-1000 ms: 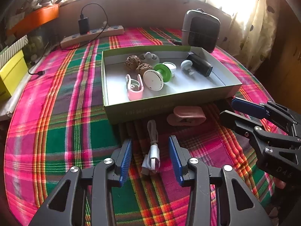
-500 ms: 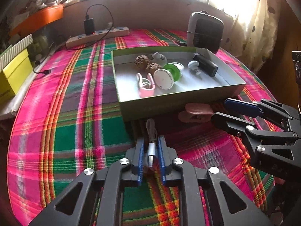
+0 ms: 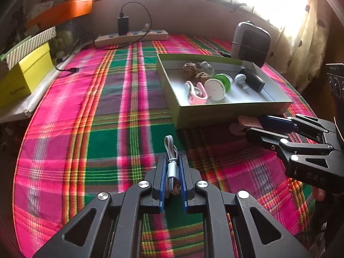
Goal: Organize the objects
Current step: 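Lower right gripper onto pink rectangular block and close on it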
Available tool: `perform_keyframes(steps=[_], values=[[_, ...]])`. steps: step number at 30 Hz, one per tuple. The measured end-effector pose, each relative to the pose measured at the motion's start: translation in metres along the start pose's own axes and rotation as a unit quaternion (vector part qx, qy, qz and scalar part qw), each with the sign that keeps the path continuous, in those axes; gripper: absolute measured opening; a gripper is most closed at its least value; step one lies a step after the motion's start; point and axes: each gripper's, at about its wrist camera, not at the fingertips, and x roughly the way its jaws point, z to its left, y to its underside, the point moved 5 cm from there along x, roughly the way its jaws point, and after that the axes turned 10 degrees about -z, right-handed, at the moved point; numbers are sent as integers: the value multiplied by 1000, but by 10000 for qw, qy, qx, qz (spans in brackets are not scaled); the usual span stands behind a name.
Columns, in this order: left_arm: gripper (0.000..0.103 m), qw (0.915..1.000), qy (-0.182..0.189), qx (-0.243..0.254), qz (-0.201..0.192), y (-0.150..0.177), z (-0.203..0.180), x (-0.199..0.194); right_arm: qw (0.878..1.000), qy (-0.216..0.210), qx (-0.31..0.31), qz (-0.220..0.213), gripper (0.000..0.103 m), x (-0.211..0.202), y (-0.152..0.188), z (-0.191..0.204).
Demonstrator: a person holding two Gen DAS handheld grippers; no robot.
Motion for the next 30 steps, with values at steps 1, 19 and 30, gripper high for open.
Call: perform_keyframes(steps=[1,19,30], values=[[11,10000,14,-26,-5,0,1,0,10000,-13,-38,13,43,1,0,2],[12,9999,106,-110,-52,1,4,-1,9991,-259,-275,198,43,7,4,27],[12,9998,120,-128,-54,0,4,0,9985,-13,-463,288,43,17,1,32]])
